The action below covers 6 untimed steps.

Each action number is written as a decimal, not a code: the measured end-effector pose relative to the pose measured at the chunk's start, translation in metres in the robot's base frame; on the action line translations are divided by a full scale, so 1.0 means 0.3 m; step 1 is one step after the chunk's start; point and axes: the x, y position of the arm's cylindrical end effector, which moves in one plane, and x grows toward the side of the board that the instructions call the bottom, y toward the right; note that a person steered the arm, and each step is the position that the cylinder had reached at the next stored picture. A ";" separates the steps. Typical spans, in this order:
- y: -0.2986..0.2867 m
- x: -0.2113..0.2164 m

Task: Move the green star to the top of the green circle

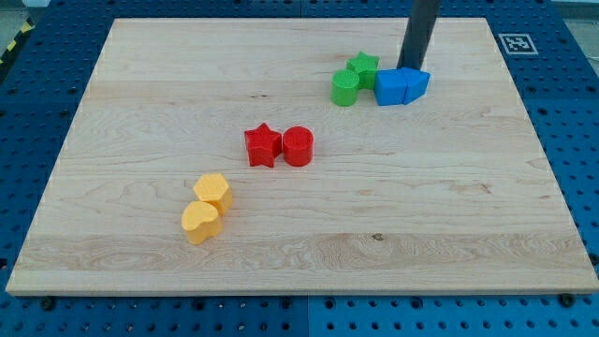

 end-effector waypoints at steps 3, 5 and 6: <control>-0.094 0.000; -0.151 0.002; -0.178 0.020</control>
